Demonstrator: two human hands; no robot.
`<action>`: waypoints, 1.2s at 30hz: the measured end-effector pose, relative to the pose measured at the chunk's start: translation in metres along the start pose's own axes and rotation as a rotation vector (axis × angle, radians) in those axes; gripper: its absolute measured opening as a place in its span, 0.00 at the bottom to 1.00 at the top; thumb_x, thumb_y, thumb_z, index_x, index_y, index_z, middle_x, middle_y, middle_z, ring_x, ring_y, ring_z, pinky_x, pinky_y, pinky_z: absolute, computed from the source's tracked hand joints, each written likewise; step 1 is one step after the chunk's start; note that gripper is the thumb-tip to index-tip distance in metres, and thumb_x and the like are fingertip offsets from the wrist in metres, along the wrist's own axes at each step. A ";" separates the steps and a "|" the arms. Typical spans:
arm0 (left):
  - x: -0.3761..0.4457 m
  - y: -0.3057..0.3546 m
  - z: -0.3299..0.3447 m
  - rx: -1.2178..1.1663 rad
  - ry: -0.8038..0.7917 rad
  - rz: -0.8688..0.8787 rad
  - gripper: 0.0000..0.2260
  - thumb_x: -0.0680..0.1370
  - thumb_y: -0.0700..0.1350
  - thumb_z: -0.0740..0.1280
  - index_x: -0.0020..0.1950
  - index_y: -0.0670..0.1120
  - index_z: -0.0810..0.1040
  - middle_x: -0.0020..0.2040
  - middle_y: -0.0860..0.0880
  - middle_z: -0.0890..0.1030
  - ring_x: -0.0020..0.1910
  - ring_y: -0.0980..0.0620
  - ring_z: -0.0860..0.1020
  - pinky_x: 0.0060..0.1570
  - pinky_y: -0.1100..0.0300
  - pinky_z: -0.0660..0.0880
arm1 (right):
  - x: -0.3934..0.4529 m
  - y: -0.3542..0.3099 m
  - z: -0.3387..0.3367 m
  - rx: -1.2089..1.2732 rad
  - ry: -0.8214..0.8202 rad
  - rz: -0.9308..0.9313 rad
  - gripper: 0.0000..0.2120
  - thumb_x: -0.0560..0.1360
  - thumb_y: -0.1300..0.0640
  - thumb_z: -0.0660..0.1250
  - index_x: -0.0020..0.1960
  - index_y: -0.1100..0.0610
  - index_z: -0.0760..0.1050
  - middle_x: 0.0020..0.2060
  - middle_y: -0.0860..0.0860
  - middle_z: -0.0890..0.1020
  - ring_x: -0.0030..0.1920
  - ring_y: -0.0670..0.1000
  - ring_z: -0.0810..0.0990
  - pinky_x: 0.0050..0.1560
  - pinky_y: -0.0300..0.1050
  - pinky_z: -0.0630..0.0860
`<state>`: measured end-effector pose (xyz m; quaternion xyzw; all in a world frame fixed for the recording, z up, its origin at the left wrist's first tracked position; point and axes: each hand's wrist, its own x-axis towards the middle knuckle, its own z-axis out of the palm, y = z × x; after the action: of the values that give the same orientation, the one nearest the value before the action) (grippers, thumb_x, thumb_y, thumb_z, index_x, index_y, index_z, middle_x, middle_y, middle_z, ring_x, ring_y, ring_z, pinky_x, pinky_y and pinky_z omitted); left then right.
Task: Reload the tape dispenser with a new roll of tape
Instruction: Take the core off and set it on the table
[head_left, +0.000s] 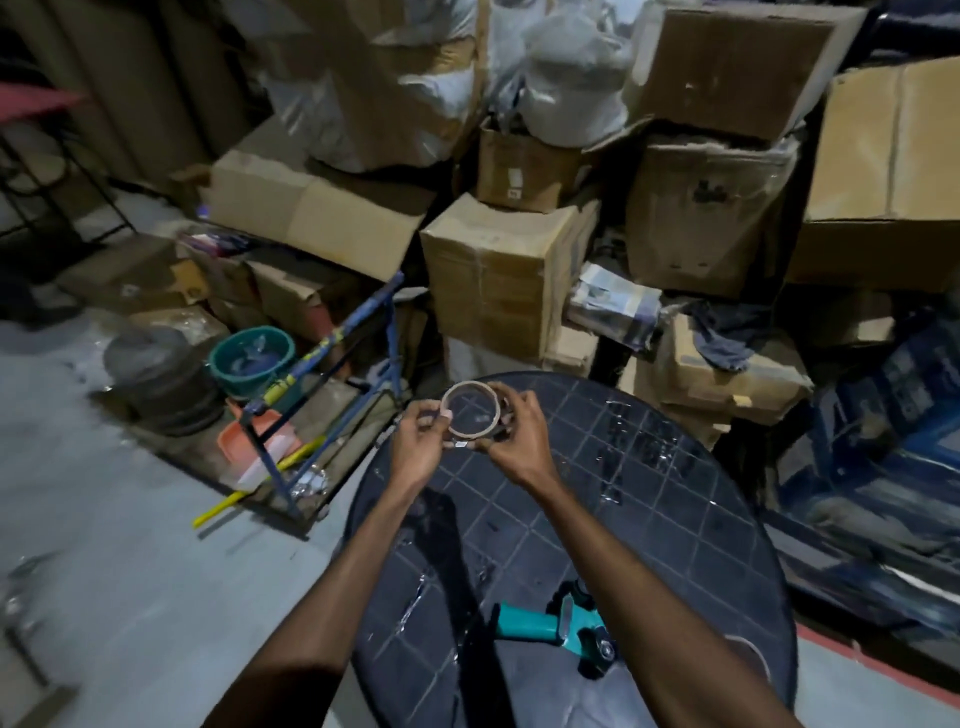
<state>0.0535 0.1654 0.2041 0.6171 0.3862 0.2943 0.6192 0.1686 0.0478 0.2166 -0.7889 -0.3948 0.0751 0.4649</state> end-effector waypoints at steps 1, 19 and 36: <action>0.004 -0.005 -0.009 0.016 0.019 -0.016 0.04 0.79 0.41 0.70 0.52 0.42 0.77 0.47 0.39 0.83 0.38 0.49 0.84 0.40 0.51 0.83 | 0.001 -0.001 0.010 0.013 -0.003 0.004 0.40 0.60 0.57 0.84 0.69 0.54 0.74 0.57 0.51 0.74 0.54 0.45 0.76 0.52 0.34 0.76; 0.043 -0.213 -0.083 0.109 0.122 -0.507 0.08 0.65 0.43 0.71 0.43 0.49 0.83 0.40 0.46 0.86 0.40 0.47 0.86 0.42 0.43 0.84 | -0.038 0.056 0.186 0.026 -0.157 0.363 0.22 0.65 0.72 0.73 0.57 0.58 0.81 0.51 0.52 0.81 0.46 0.44 0.79 0.43 0.25 0.74; 0.004 -0.234 -0.078 0.439 0.090 -0.556 0.17 0.74 0.37 0.69 0.63 0.41 0.79 0.57 0.40 0.84 0.57 0.41 0.81 0.55 0.55 0.74 | -0.079 0.117 0.234 0.269 -0.163 0.902 0.17 0.68 0.73 0.74 0.52 0.57 0.79 0.45 0.50 0.83 0.52 0.54 0.84 0.60 0.53 0.81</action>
<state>-0.0366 0.1951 -0.0241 0.5931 0.6205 0.0512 0.5105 0.0661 0.1205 -0.0262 -0.8058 -0.0348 0.3816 0.4516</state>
